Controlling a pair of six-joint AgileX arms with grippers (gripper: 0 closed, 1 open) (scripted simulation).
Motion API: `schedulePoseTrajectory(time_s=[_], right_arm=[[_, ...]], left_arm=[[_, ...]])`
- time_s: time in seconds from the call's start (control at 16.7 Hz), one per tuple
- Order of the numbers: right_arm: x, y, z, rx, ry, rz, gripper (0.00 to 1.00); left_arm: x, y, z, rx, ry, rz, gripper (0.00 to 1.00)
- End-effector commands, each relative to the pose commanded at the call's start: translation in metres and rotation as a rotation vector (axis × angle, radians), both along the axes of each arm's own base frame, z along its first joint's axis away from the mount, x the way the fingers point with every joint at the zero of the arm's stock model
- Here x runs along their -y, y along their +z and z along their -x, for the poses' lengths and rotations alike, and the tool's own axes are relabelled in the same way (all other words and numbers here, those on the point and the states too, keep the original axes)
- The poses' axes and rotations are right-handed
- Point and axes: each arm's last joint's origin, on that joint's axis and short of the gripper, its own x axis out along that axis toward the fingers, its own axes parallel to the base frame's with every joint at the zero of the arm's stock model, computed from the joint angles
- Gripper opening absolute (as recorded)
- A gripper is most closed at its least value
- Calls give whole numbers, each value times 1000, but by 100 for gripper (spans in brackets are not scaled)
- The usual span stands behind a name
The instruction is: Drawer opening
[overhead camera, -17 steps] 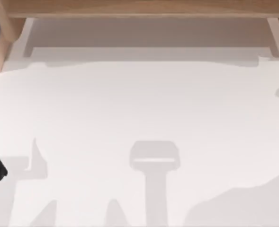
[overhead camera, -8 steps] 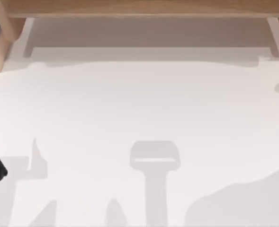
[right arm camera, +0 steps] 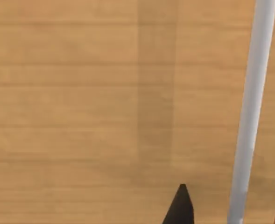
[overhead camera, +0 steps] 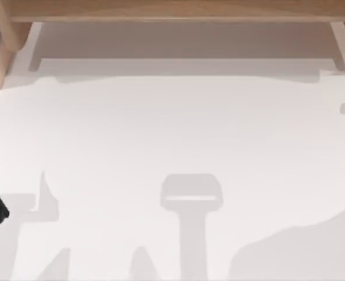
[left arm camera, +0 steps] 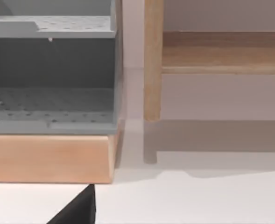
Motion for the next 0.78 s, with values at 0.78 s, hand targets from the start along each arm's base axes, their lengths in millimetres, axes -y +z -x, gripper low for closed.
schedulePoseTrajectory(time_s=[0.78], right_arm=[[1, -1, 1, -2, -4, -3, 0]], left_arm=[[0, 0, 0, 0, 0, 0, 100]])
